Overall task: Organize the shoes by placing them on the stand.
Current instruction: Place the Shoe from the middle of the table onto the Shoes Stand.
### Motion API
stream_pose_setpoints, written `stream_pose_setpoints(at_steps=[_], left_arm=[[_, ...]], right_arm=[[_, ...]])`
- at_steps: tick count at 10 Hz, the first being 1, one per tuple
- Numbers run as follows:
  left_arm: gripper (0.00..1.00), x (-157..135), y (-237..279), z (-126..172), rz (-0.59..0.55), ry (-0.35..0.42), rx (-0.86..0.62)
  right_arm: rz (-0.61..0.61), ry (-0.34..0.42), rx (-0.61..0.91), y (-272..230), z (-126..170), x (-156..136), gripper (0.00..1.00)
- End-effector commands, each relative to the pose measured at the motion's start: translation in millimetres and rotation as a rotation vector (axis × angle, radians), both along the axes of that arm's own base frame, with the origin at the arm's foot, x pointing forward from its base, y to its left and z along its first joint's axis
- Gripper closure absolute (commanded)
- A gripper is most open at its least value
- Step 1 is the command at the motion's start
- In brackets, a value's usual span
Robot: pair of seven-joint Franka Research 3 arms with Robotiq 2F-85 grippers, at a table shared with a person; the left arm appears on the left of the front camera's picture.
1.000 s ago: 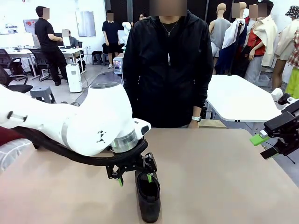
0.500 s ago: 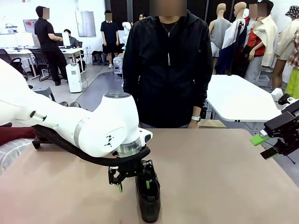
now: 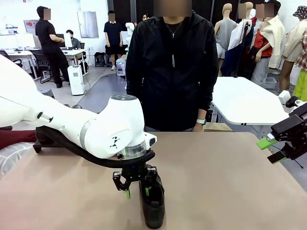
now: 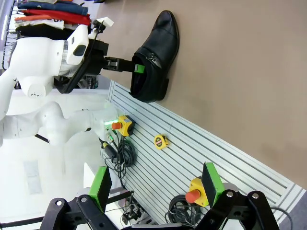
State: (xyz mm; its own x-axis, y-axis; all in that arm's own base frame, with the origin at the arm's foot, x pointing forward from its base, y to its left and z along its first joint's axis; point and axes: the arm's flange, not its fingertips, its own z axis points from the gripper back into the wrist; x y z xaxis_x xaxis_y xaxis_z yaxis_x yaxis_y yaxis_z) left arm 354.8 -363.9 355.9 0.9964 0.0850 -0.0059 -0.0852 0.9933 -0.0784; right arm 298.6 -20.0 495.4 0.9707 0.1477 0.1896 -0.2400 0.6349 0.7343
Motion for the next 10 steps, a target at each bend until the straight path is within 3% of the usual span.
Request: stream_pose_setpoints(at_steps=[1,4,7,10], left_arm=[[1.00,5,-10,0,0.014,-0.004,0.034],[1.00,3,-11,1,0.011,-0.010,0.038],[1.00,-6,-10,22,-0.015,-0.075,0.023],[1.00,-50,-1,88,-0.032,-0.288,0.022]], right_arm=[[0.012,-0.006,0.007,-2,1,0,0.00],[0.012,-0.006,0.007,-2,1,0,0.00],[0.012,-0.006,0.007,-2,1,0,0.00],[0.012,-0.006,0.007,-2,1,0,0.00]])
